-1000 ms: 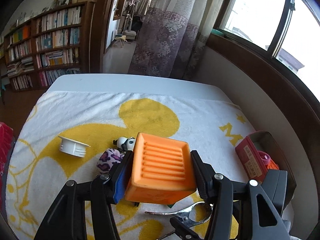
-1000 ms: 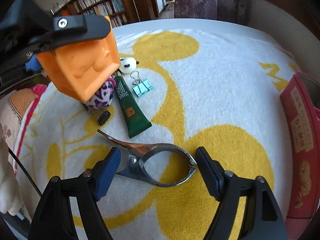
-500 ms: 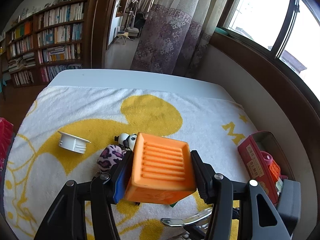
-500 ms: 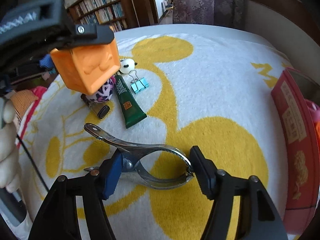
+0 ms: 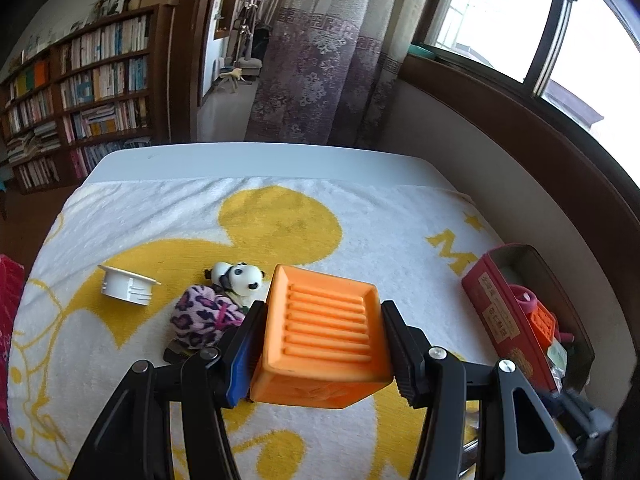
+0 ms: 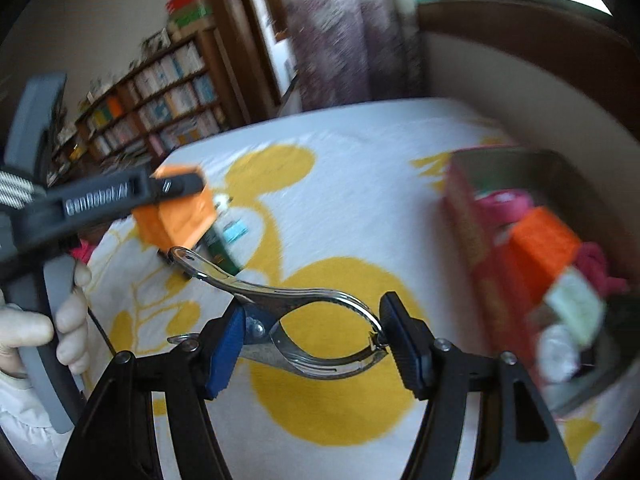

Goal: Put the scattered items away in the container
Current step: 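Carry the orange cube and metal clip into the pink tin and release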

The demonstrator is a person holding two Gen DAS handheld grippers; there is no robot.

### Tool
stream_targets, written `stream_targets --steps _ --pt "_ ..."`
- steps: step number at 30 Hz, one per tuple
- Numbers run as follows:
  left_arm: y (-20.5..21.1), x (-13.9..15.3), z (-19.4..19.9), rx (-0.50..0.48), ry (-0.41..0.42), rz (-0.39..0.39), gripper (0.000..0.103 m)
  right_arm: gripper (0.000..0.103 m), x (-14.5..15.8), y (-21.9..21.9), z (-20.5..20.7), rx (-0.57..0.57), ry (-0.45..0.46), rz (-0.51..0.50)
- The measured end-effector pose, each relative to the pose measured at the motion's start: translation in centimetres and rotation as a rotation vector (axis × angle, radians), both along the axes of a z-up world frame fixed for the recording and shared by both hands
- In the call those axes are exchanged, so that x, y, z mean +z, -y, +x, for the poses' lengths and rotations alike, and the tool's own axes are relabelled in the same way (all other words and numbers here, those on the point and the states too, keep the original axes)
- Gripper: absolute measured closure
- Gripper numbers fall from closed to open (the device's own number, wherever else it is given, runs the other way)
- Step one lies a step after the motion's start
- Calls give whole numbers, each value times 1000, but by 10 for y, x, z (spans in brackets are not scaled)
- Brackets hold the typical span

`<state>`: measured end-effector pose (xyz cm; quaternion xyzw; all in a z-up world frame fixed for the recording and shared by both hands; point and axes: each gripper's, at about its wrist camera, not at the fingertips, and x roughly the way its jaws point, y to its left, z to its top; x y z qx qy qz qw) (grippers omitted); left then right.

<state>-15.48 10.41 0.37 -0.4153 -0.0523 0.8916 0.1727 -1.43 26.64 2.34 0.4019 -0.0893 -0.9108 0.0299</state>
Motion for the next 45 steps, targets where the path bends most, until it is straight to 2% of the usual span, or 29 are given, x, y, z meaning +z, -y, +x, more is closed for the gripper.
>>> stream_targets --steps 4,8,13,18,27,29,32,37,45 --pt "-12 3 6 -26 -6 -8 45 33 20 -42 22 -110 -53 -8" --pt "-23 5 10 -48 -9 -12 45 33 27 -86 28 -237 -78 -7" --pt "-42 7 16 -81 -6 -17 45 33 26 -138 40 -373 -65 -14" --pt "-63 7 20 -115 -8 -36 45 33 22 -168 46 -444 -67 -33" --pt "-98 10 30 -172 -14 -66 45 31 5 -201 34 -490 -28 -83" --pt "-106 9 32 -182 -14 -76 45 25 2 -209 34 -481 -30 -110" --pt "-118 10 35 -200 -14 -85 45 24 2 -215 38 -483 -48 -112" --pt "-140 12 41 -235 -21 -99 45 24 4 -212 51 -477 -89 -85" --pt "-180 14 48 -293 -24 -122 45 24 10 -199 72 -449 -164 22"
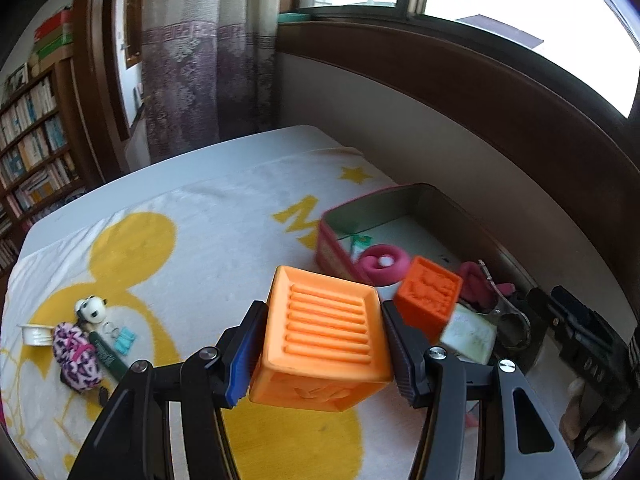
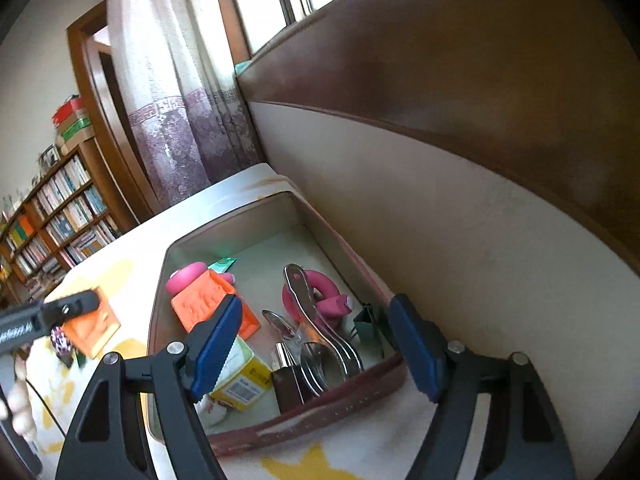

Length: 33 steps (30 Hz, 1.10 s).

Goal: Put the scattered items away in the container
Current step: 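Carry the orange cube and metal clip into the pink tin and release, then withdraw both grippers from the tin back over the remaining items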

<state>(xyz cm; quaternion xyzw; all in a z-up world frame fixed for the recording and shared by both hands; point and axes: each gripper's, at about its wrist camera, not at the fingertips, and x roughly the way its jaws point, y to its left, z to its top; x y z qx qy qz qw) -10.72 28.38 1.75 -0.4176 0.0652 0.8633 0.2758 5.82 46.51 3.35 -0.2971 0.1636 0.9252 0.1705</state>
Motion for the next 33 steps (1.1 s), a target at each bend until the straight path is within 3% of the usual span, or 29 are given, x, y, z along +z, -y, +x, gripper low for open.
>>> stream_targets --steps 14,21,24,33 --pt "-85 8 -4 -98 -30 -4 45 24 2 -8 20 26 -41 -4" --pt "-123 22 -10 -135 -120 34 44 24 -1 -10 18 32 -41 -18" --pt "-128 30 -10 -136 -169 44 9 24 -4 -9 15 37 -30 -25" --pt "-109 21 -24 -84 -90 45 8 23 -4 -4 15 43 -29 -11"
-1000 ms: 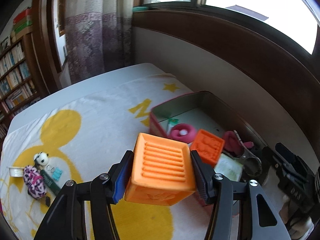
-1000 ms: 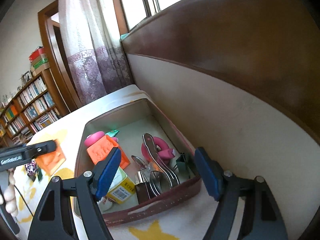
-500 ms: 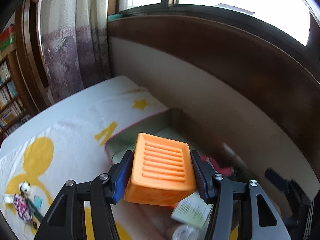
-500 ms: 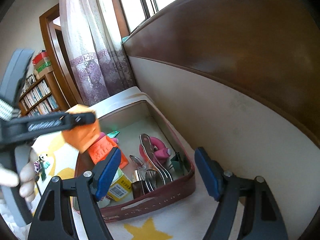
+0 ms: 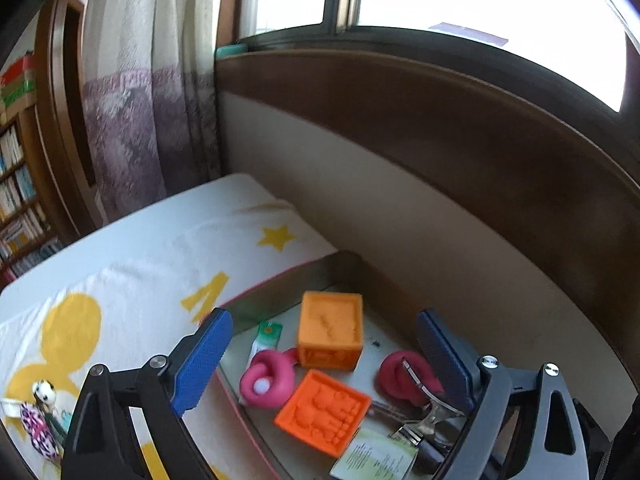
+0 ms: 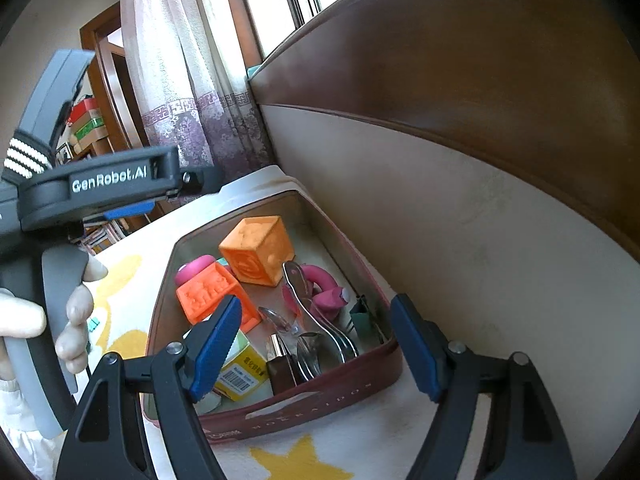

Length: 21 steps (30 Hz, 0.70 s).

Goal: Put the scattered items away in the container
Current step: 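Withdraw both grippers from the tin back over the remaining items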

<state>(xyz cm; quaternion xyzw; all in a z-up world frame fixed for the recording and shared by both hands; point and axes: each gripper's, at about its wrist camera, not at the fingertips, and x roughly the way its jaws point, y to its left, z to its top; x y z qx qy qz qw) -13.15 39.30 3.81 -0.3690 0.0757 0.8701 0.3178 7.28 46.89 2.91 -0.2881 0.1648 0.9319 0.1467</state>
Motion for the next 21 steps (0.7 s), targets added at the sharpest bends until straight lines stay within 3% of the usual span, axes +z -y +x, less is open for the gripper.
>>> stream_targets --steps 13,21 --pt "30 -12 10 43 33 -24 8 23 9 12 5 18 -24 16" --pt "69 -15 14 91 60 -19 8 23 12 32 5 47 -28 15"
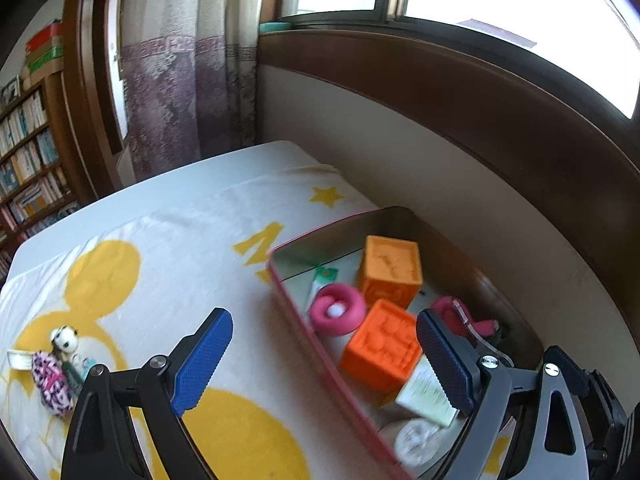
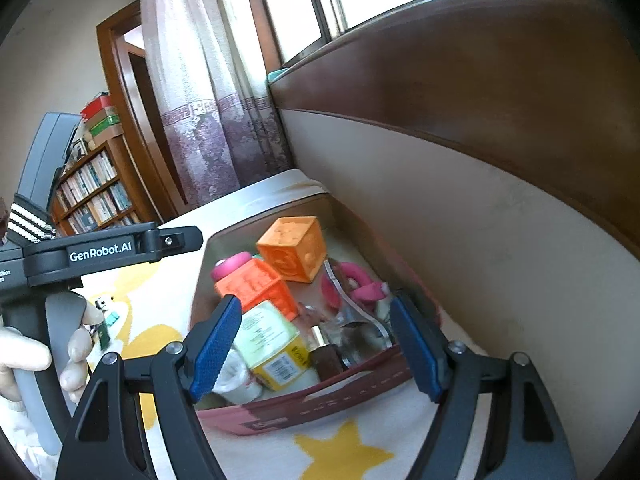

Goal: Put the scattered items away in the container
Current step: 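Withdraw both grippers from the tin back over the remaining items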

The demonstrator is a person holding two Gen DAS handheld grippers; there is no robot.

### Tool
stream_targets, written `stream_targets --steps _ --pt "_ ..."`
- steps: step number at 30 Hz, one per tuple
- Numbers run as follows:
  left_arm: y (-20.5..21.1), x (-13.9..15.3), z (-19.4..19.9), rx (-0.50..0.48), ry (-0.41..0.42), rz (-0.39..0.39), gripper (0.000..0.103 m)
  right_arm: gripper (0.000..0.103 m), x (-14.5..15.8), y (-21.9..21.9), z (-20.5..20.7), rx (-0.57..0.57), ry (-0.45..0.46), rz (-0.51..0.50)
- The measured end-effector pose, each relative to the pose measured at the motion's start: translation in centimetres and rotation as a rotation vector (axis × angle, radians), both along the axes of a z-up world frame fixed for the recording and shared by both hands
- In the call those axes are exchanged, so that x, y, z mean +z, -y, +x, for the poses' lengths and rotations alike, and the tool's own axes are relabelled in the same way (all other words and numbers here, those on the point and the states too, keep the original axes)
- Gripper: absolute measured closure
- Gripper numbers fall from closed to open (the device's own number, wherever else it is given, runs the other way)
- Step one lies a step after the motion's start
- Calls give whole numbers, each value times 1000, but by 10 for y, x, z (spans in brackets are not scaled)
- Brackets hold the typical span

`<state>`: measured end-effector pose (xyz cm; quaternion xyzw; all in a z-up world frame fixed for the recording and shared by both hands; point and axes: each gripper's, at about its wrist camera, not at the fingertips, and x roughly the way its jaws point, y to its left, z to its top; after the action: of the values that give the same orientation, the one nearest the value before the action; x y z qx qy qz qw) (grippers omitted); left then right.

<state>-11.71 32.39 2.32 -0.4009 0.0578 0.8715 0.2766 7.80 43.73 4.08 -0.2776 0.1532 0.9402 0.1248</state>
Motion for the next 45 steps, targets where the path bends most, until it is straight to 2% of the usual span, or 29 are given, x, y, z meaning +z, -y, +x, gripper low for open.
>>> stream_targets --steps 6,12,22,26,35,39,45 --pt "43 -1 0 59 6 8 8 23 1 25 -4 39 0 -3" --pt "105 -6 -3 152 28 30 8 23 1 59 -13 102 5 -2" --pt "215 -23 -16 341 50 36 8 23 -9 126 -39 250 62 13" --pt "245 -33 -28 407 73 41 8 23 -16 145 -49 290 92 17" --pt "268 -54 -65 472 88 -3 8 23 -28 168 -66 332 143 15" --pt "267 -64 -79 473 109 5 8 23 -32 171 -70 335 159 14" --pt "258 -84 -93 465 125 -34 8 23 -36 170 -73 327 173 8"
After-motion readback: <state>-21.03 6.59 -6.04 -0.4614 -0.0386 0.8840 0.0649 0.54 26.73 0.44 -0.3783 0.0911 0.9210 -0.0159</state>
